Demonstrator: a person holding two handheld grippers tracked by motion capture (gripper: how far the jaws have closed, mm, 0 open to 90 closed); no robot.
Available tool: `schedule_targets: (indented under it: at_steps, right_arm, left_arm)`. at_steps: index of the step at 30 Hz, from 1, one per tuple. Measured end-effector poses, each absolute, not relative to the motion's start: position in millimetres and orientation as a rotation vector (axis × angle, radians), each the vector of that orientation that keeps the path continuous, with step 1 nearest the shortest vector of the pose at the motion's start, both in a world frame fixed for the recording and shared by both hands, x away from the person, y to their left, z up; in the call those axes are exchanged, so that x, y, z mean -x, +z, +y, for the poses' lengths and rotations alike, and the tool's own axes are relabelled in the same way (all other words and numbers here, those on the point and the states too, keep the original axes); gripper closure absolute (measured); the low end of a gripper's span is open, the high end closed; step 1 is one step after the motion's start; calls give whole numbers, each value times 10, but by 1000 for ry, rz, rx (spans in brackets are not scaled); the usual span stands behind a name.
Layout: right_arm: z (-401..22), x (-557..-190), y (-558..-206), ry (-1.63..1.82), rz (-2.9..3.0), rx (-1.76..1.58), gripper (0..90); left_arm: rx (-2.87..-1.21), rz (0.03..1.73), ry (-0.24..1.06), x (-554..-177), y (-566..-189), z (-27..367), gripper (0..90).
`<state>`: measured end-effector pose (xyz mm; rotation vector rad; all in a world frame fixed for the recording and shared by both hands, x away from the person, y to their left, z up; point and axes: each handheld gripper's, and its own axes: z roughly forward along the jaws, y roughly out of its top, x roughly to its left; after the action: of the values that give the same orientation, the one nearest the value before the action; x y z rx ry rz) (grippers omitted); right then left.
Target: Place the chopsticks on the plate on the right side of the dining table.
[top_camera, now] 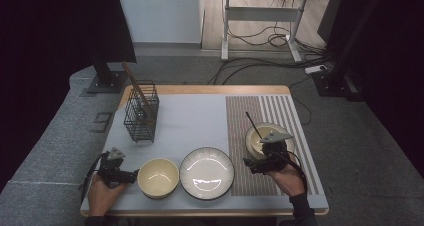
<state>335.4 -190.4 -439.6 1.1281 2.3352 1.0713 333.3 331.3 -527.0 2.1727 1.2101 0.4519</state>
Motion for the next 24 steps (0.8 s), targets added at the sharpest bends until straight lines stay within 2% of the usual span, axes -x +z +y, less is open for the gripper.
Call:
schedule_targets:
  at_steps: [24]
  right_arm:
    - [-1468, -3637, -4243, 1128, 2380, -1054, 3]
  left_arm:
    - [-2174, 1210, 452, -3333, -5270, 3313, 0]
